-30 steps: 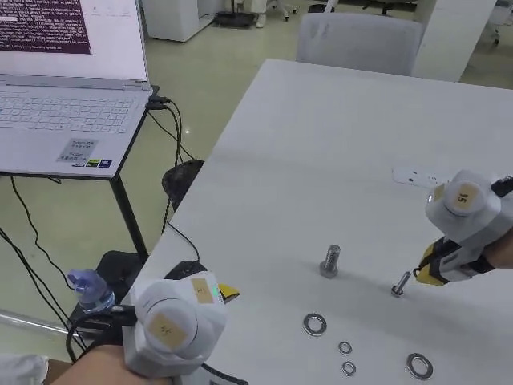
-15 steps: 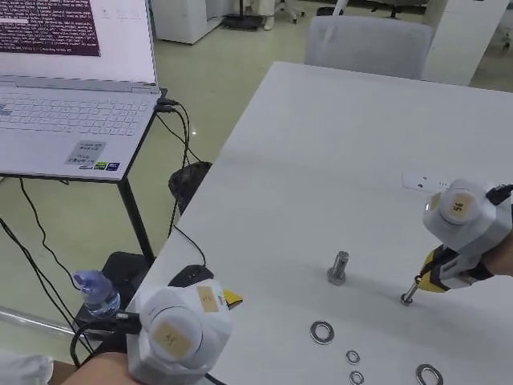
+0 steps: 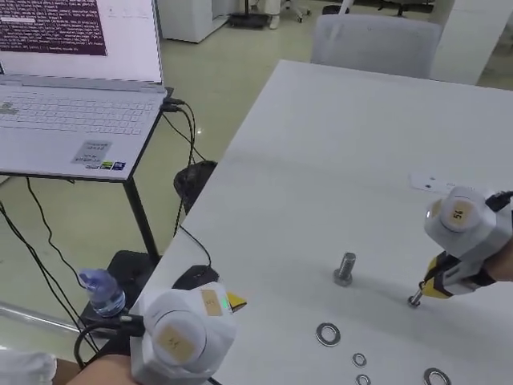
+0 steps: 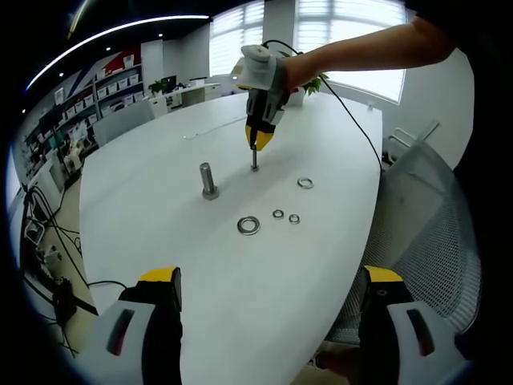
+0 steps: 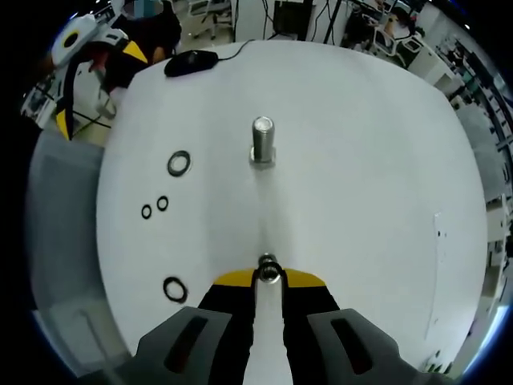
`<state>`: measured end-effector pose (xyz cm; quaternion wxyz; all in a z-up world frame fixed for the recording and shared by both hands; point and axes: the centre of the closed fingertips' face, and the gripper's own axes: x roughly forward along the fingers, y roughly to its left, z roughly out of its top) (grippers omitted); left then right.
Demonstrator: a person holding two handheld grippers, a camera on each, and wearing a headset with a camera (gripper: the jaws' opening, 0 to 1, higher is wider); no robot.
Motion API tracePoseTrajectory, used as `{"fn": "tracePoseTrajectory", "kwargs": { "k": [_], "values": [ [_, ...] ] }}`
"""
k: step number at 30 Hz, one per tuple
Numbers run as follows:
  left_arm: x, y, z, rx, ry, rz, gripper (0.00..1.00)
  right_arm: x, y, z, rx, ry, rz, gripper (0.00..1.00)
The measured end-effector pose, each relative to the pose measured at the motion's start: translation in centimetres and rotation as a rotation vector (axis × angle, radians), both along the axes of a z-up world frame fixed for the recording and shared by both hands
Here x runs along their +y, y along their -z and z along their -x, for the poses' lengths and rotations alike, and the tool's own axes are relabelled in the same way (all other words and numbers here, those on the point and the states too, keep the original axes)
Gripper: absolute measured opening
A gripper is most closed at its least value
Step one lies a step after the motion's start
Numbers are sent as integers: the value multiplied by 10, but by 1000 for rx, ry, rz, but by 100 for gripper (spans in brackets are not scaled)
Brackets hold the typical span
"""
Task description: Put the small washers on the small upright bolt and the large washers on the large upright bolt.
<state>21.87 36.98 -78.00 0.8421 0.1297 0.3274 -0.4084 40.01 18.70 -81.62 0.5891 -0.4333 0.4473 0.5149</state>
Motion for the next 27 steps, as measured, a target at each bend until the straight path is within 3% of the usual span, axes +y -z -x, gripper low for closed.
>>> {"fn": "tracePoseTrajectory", "kwargs": {
  "k": [27],
  "values": [
    [11,9,6,32,-22,9,89,3,32,-1,19,-14,34,12]
  ]
}}
